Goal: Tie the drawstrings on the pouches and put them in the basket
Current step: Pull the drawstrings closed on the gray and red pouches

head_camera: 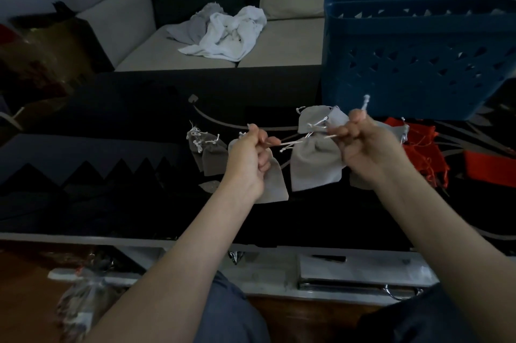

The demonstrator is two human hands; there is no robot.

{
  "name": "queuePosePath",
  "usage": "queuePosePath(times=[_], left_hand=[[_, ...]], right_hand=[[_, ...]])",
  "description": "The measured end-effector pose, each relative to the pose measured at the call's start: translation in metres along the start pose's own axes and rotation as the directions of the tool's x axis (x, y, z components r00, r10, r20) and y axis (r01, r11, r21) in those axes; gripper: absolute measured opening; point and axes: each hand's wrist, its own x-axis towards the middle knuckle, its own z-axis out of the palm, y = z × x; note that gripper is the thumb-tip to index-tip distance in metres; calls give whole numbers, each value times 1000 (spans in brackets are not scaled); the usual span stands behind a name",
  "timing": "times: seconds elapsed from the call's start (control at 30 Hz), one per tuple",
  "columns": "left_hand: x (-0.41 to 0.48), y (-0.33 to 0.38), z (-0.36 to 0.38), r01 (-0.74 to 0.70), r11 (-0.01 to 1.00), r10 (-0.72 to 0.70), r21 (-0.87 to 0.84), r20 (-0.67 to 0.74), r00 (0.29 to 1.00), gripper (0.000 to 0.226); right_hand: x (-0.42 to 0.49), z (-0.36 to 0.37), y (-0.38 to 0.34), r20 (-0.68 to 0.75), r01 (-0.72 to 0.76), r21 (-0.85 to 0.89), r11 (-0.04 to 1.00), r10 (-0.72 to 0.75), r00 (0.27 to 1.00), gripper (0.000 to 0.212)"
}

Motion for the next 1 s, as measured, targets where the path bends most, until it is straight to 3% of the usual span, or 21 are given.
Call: queuePosePath(times=[0.03, 0.1, 0.2, 0.3, 0.47, 0.57, 0.63, 0.77, 0.9, 1.0], left_hand=[[0, 0, -1, -3, 1000, 4, -24, 34, 999, 43], [0, -1, 0, -16, 1000, 18, -18, 109, 994, 43], [-3, -5, 3, -111, 980, 87, 167, 146, 986, 41], [-9, -11, 11, -151, 941, 96, 303, 190, 977, 37], [-17, -12, 19, -195, 920, 69, 339, 349, 934, 28], [-22, -14, 18, -197, 908, 45, 369, 382, 923, 33], [-23, -13, 18, -216, 897, 65, 386, 368, 927, 39], [-19, -14, 19, -256, 782, 104, 569, 285, 953, 47], [-13, -15, 17, -182, 880, 87, 439, 227, 970, 45], [-10, -16, 18, -156, 897, 78, 415, 200, 977, 45]], right_hand=[[0, -1, -4, 17, 10, -14, 1000, -10, 1000, 35], [-4, -3, -8, 107, 58, -215, 975, -35, 994, 34], [-11, -1, -1, 274, 205, -514, 833, -67, 960, 29], [-16, 4, 7, 324, 284, -667, 689, -76, 943, 22], [-23, 13, 14, 366, 312, -697, 645, -54, 929, 12], [-25, 14, 17, 388, 345, -743, 574, -51, 920, 22], [-26, 14, 16, 401, 359, -757, 546, -46, 915, 27], [-26, 15, 17, 431, 389, -809, 441, -4, 902, 24], [-27, 17, 13, 411, 381, -815, 437, -28, 911, 14], [-26, 17, 8, 350, 340, -822, 457, -67, 934, 14]])
